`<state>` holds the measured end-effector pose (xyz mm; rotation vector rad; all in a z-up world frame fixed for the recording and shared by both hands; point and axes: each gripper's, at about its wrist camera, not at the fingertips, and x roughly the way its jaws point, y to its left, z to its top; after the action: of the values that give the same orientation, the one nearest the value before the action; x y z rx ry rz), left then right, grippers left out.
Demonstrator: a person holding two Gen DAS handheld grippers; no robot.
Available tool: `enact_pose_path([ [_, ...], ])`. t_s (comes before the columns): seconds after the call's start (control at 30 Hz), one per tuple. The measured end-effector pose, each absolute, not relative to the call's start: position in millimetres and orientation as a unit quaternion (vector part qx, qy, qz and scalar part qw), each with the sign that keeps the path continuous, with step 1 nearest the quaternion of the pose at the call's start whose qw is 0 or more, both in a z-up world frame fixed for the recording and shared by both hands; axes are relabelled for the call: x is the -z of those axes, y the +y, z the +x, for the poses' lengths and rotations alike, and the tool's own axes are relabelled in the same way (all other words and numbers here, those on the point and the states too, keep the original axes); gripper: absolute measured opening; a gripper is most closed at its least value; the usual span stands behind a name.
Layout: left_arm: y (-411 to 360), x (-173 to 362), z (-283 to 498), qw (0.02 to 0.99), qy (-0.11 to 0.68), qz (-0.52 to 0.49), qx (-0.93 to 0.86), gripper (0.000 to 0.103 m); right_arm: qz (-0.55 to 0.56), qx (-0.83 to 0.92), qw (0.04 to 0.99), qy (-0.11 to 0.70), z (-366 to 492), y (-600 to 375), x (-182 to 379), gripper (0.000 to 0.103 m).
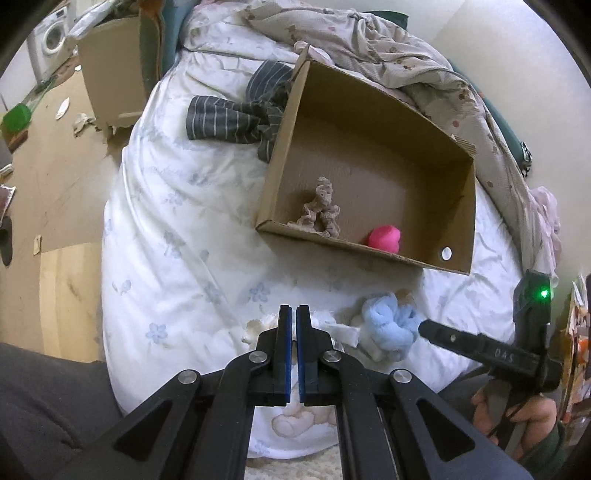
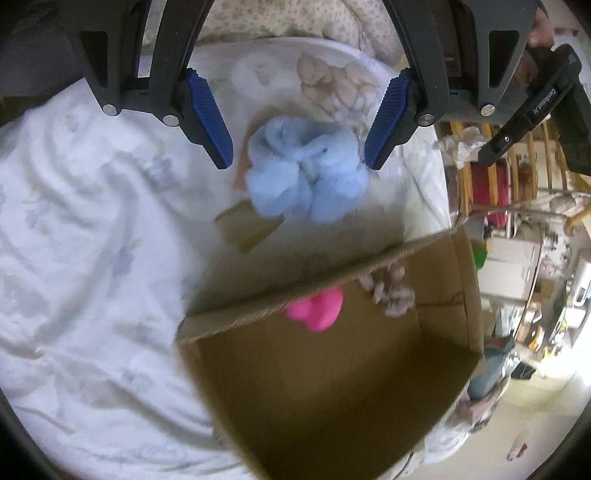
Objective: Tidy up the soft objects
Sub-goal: 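Grasp the white lace scrunchie with the left gripper while the right gripper grasps the blue plush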
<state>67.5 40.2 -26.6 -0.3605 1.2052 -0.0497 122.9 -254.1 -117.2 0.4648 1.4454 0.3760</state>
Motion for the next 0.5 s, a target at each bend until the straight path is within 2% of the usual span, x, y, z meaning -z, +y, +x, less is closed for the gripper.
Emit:
enact_pose_path([
  [0.03, 38.9, 26.1, 68.9, 0.811, 0.561, -0.164, 0.021, 0.003, 0.206, -0.169, 0.709, 0.653, 123.1, -250.8, 118.8, 0.101],
  [0.07, 38.1, 27.0, 69.8, 0.813, 0.559, -0.161, 0.020, 0.003, 0.200, -0.168, 0.710, 0.654, 122.9, -247.2, 120.7, 0.103],
  [0.4, 29.4, 30.8, 75.4, 0.817, 0.558, -0.148, 0.021, 0.003, 0.044, -0.171, 0.716, 0.676, 120.9, -187.0, 139.1, 0.103],
  [0.47, 29.4, 31.9, 76.7, 0.817, 0.558, -0.147, 0.019, 0.003, 0.005, -0.171, 0.730, 0.662, 119.1, -179.3, 136.5, 0.089],
  [0.5, 29.2, 32.6, 77.4, 0.816, 0.558, -0.147, 0.019, 0.003, -0.008, -0.173, 0.733, 0.657, 117.9, -176.2, 133.7, 0.064],
])
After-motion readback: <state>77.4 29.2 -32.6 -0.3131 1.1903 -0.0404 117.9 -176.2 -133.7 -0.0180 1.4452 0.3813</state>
